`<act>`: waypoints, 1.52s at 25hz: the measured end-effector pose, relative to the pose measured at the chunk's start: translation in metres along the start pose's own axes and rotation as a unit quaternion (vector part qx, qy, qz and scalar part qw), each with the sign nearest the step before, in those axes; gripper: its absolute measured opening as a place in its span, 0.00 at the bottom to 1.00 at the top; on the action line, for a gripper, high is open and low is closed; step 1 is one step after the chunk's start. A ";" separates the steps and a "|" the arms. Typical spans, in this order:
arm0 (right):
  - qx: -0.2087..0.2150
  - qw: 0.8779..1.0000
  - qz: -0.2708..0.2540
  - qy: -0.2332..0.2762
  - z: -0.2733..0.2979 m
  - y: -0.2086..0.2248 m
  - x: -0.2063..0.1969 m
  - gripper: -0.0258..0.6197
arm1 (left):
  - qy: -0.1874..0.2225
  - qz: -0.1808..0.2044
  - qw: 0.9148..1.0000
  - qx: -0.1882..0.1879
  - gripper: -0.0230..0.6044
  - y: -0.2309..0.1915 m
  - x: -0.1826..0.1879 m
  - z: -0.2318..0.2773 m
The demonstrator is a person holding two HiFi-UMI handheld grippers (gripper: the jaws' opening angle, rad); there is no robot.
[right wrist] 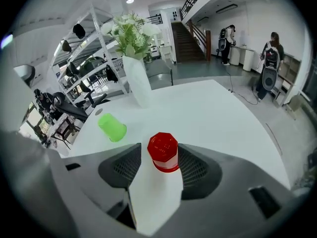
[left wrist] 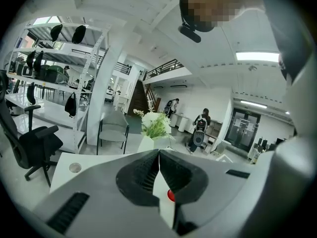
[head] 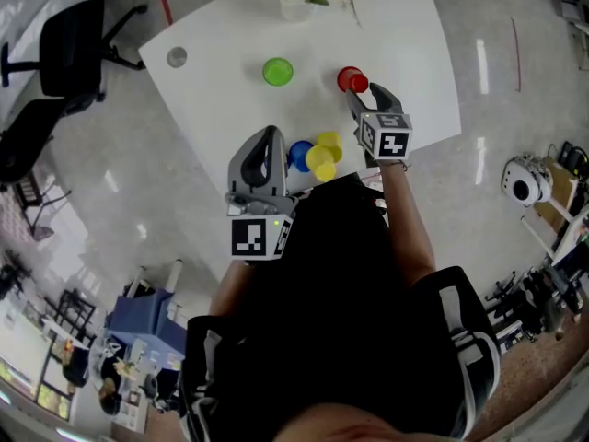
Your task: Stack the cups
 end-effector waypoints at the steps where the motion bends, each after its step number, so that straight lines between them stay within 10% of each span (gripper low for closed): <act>1: 0.001 1.000 0.000 -0.002 0.001 -0.001 0.000 0.42 | -0.001 -0.002 1.000 0.002 0.07 0.000 0.001 0.001; 38: -0.021 0.997 -0.048 0.054 -0.095 -0.067 -0.019 0.39 | 0.079 0.009 0.997 0.016 0.07 -0.013 0.002 -0.121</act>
Point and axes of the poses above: the fingertips, and each gripper's own axes: z forward along the fingers, y to its right, x out of its top, the point moved 6 cm from there along -z, backward along the fingers, and after that the axes turned 3 degrees about -y, right-handed, at the moved point
